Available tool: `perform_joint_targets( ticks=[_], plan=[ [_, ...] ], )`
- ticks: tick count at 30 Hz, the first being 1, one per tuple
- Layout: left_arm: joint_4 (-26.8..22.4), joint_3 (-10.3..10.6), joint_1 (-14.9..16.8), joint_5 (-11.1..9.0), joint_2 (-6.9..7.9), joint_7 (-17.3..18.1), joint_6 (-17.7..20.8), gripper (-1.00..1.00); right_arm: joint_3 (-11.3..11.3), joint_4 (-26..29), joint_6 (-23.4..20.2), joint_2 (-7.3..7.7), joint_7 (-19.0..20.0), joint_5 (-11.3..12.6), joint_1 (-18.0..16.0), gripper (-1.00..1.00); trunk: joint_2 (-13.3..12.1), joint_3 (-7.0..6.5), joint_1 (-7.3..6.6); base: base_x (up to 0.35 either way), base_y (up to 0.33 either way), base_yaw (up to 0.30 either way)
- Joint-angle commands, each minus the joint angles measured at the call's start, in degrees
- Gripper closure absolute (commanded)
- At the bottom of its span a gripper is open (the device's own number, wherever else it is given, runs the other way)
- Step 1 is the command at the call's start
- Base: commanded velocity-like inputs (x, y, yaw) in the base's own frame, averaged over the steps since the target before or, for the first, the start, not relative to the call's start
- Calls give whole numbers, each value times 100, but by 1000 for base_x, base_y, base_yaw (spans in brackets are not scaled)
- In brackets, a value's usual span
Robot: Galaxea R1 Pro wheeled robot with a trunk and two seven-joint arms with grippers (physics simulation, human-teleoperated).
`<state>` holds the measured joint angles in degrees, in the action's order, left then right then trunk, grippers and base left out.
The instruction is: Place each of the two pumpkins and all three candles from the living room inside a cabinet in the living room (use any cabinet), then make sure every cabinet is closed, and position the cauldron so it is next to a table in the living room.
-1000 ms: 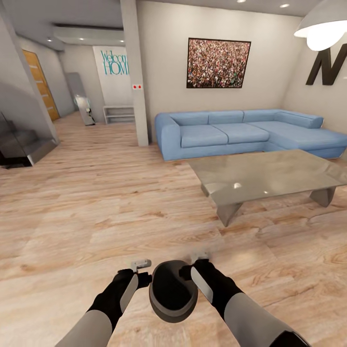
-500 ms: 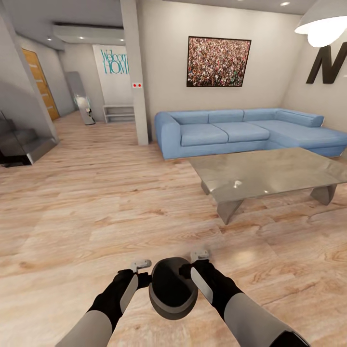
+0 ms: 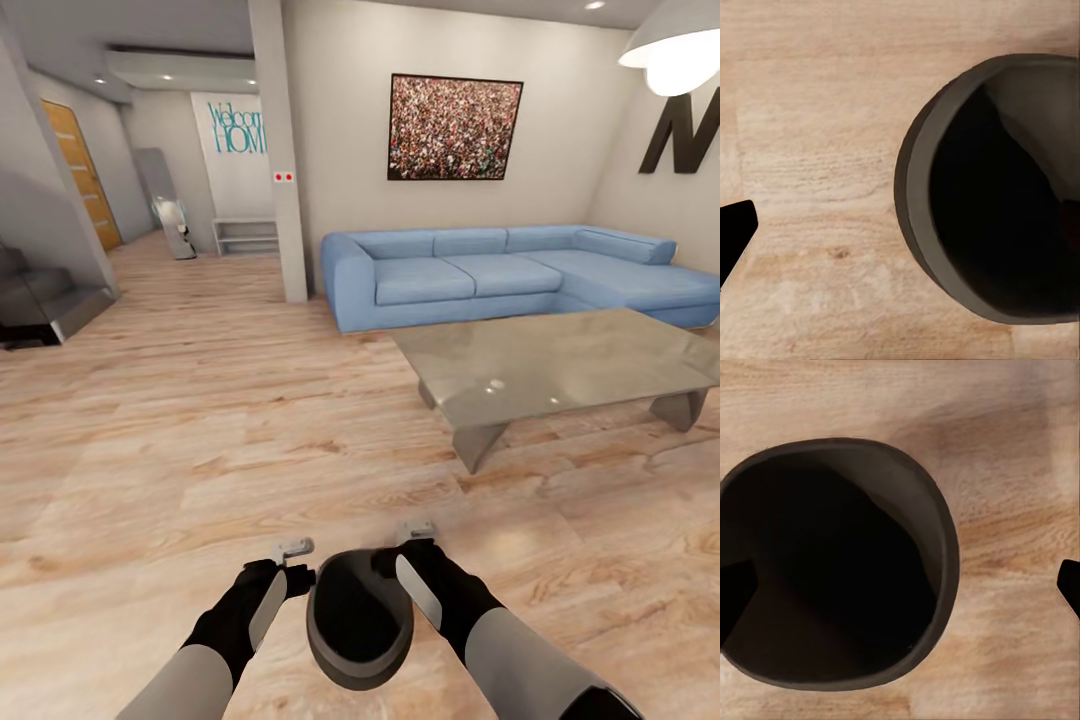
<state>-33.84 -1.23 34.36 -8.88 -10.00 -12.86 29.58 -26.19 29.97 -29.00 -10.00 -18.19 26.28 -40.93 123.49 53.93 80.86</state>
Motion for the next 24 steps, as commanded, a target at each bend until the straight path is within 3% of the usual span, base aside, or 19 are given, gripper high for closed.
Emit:
perform_joint_targets(
  ticks=[1,6,14,24],
  plan=[
    [0,0,0,0,0,1,-2,-100,0,0,0,0,0,0,-1,-100,0,0,0,214,0,0],
    [0,0,0,0,0,-2,-10,-100,0,0,-18,0,0,2,1,-100,0,0,0,68,0,0],
    [0,0,-15,0,0,-6,-97,-100,-8,-80,-388,0,-8,23,-3,-100,0,0,0,4,0,0],
    [103,11,-18,0,0,-6,-146,-100,-2,-210,-410,0,-46,34,-3,-100,401,179,220,0,0,0]
  ],
)
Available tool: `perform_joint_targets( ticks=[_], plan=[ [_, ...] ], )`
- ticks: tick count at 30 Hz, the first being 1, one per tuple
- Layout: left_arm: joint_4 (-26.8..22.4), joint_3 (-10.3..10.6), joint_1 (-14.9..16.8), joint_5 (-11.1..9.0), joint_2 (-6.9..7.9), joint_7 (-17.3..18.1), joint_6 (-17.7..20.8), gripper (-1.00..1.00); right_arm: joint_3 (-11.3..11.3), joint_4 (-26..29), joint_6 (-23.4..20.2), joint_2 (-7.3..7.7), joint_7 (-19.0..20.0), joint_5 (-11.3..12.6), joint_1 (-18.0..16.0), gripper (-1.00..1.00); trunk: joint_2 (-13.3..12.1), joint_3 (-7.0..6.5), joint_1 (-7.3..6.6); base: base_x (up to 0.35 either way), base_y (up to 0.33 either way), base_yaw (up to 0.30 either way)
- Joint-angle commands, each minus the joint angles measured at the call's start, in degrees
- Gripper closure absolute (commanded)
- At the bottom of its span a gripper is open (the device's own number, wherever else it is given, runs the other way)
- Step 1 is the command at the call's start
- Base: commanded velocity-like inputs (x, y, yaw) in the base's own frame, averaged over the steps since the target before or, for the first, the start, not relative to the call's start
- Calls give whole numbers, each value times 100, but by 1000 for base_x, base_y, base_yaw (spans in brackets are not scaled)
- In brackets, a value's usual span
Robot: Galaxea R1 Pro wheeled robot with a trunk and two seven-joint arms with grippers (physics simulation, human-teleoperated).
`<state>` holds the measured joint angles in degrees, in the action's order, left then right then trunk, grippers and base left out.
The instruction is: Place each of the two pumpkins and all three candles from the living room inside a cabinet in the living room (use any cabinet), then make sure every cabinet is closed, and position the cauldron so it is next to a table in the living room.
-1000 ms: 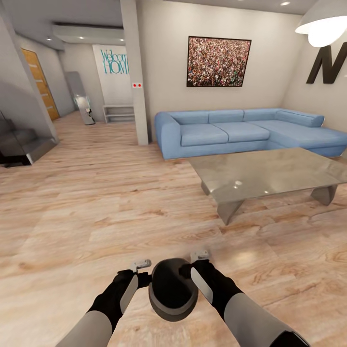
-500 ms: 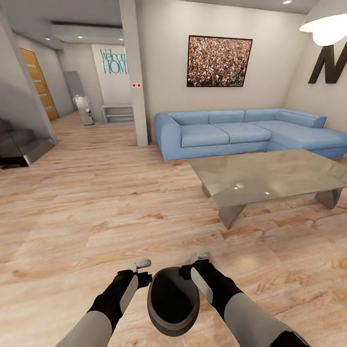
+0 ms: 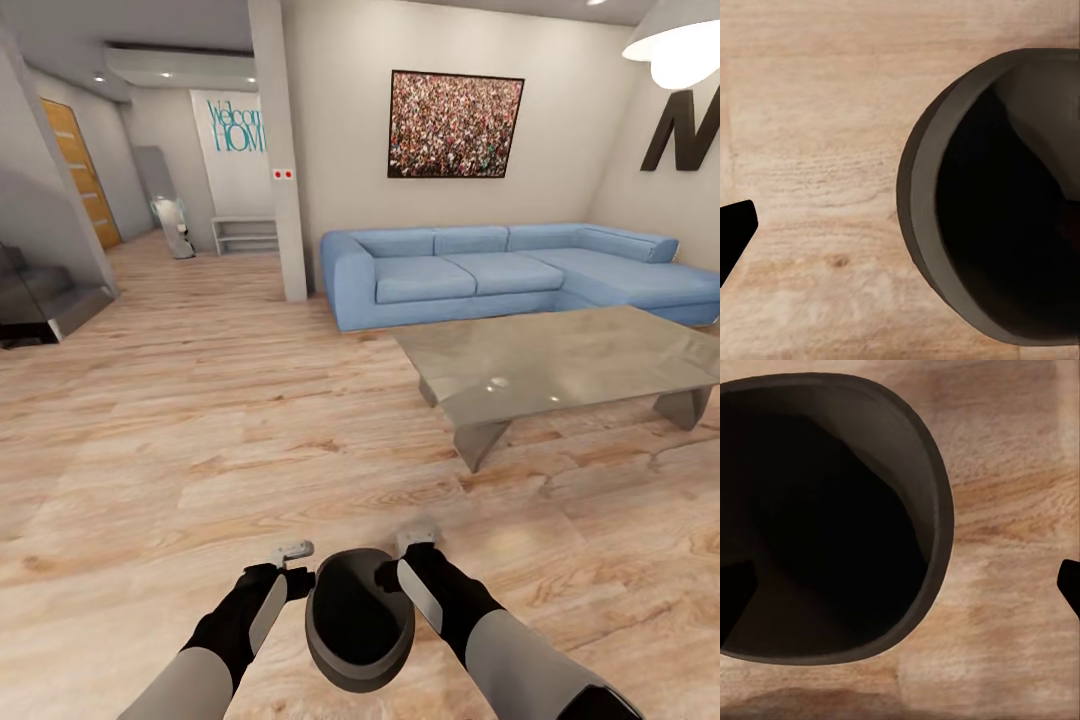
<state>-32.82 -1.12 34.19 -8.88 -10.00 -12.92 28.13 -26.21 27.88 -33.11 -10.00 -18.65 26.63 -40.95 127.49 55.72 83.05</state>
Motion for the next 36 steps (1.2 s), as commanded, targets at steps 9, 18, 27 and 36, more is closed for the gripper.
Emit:
perform_joint_targets(
  ticks=[9,18,27,36],
  plan=[
    [185,110,0,1,0,0,-201,-100,10,-10,60,0,-16,16,-9,-100,363,162,198,0,0,0],
    [197,173,0,0,0,0,-211,-100,28,-10,92,0,-9,9,-6,-100,723,324,396,0,0,0],
    [215,181,0,0,0,0,-215,-100,20,-10,339,0,-4,0,-2,-100,804,359,440,0,0,0],
    [256,182,0,0,0,0,-214,-100,11,-10,546,0,19,-10,0,-100,924,413,506,0,0,0]
  ],
)
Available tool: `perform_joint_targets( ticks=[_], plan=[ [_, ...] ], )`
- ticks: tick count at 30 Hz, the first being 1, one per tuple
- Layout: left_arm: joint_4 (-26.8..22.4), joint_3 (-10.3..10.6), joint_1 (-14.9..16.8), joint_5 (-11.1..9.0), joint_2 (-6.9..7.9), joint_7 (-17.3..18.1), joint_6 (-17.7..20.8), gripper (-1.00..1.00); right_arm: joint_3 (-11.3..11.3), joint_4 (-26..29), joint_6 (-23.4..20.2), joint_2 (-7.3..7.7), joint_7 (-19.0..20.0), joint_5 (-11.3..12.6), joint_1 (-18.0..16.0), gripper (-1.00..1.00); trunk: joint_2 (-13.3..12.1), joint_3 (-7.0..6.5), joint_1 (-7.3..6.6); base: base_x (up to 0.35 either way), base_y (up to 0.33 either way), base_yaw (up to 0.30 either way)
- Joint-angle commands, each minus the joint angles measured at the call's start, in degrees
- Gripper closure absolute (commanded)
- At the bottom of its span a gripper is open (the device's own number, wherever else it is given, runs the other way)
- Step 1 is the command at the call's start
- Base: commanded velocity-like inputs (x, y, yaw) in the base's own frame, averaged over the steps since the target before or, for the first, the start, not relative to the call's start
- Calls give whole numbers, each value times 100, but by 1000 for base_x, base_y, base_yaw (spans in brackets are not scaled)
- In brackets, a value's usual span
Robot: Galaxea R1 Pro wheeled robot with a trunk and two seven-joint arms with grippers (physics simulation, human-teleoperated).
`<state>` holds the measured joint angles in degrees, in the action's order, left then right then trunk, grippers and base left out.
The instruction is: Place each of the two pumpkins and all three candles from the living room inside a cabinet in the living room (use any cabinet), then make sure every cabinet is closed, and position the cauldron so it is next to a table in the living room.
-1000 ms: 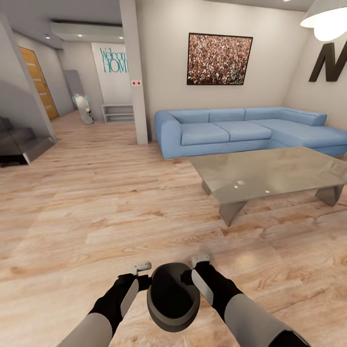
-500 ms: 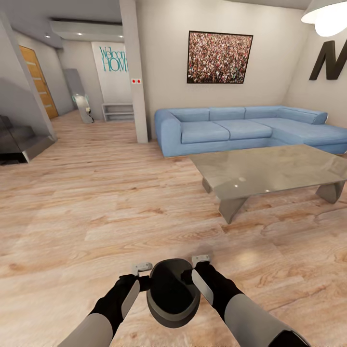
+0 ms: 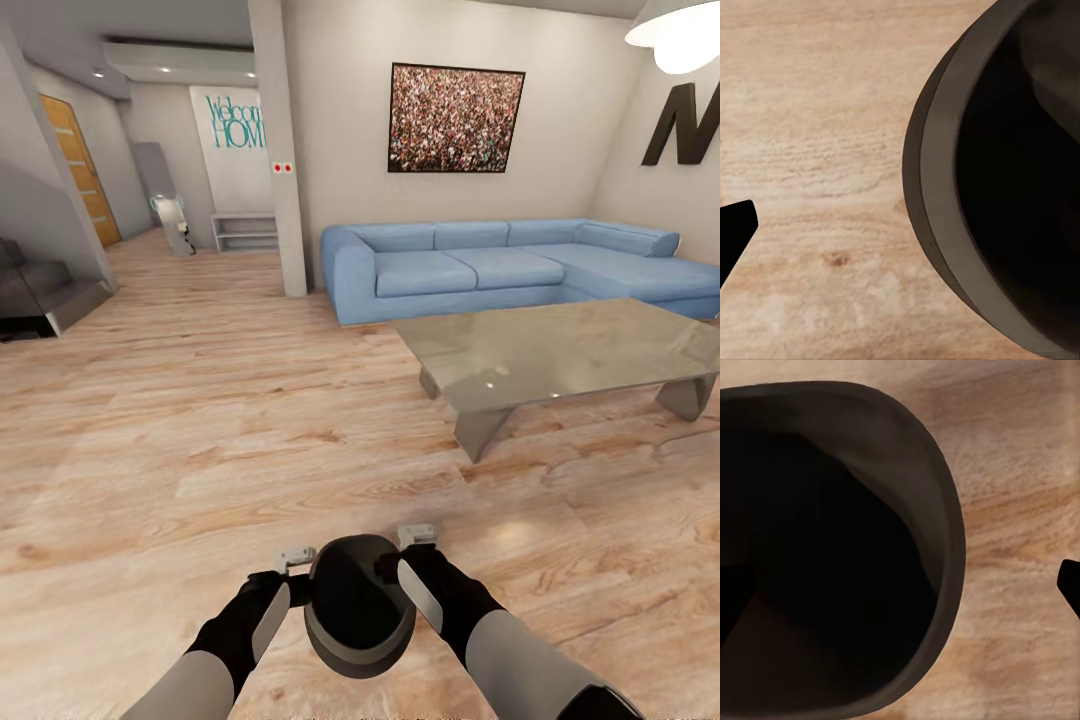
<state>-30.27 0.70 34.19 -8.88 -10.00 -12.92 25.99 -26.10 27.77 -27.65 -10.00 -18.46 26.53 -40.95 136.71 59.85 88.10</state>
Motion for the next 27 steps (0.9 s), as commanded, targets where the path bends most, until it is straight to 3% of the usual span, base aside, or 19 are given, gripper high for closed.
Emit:
perform_joint_targets(
  ticks=[1,10,22,27],
  plan=[
    [17,3,0,0,0,0,1,-100,0,0,2,0,0,-2,0,-100,42,18,22,0,0,0],
    [73,385,0,0,0,0,-14,-100,0,0,5,0,1,-23,-1,-100,202,90,110,0,0,0],
    [73,417,0,0,0,-9,-111,-100,14,-132,-23,0,-41,-23,-11,-100,643,288,352,0,0,0],
    [73,414,0,0,0,-9,-112,-100,34,-217,-29,0,-51,-17,-17,-100,659,397,369,0,0,0]
  ],
)
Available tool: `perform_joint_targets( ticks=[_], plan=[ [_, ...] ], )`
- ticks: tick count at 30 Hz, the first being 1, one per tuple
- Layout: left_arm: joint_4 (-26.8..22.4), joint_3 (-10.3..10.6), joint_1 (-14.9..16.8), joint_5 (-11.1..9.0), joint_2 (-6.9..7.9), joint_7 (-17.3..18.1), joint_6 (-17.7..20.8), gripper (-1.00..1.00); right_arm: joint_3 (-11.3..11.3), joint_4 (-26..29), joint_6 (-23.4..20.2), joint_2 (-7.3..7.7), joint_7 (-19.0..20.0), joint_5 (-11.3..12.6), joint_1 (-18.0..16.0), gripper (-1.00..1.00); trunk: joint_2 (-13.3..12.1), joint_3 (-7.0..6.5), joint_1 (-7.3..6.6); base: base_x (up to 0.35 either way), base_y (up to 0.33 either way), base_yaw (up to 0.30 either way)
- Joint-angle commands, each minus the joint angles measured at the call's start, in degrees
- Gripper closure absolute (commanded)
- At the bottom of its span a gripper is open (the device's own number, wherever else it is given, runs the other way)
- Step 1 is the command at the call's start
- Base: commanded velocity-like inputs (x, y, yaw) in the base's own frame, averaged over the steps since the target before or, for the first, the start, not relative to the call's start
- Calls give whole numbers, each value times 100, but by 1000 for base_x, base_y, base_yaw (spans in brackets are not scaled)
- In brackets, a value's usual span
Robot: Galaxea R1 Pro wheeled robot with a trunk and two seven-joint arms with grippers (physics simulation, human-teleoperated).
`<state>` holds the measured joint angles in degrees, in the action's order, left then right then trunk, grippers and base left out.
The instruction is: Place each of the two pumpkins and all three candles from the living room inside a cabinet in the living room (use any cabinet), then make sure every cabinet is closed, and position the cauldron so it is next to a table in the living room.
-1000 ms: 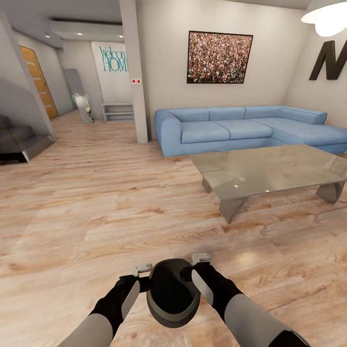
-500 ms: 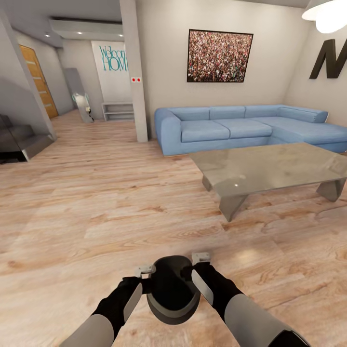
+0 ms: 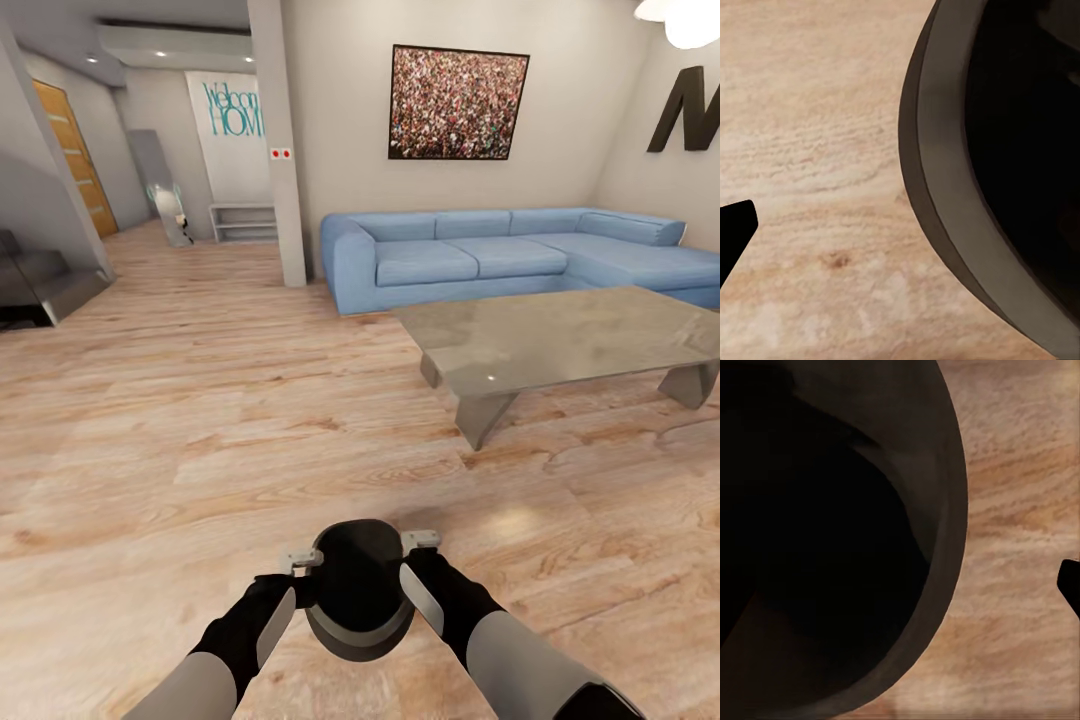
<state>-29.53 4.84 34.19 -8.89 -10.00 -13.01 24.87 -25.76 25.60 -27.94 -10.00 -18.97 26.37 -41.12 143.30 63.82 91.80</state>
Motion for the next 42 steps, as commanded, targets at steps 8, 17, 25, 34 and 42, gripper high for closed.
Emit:
perform_joint_targets(
  ticks=[8,17,25,34,42],
  plan=[
    [6,0,0,1,0,0,0,-100,16,-40,41,0,-1,-1,-1,-100,0,1,0,0,0,0],
    [9,0,0,1,0,0,0,-100,59,-106,287,0,-19,1,-21,-100,0,1,0,0,0,0],
    [9,6,0,1,0,0,0,-100,82,-381,461,0,-73,-8,-61,-100,0,1,0,0,0,0],
    [9,4,0,1,0,0,0,-100,89,-397,465,0,-182,-7,-71,-100,10,156,18,0,0,0],
    [9,5,0,1,0,0,0,-100,89,-398,458,0,-186,-9,-71,-100,14,222,25,0,0,0]
  ],
)
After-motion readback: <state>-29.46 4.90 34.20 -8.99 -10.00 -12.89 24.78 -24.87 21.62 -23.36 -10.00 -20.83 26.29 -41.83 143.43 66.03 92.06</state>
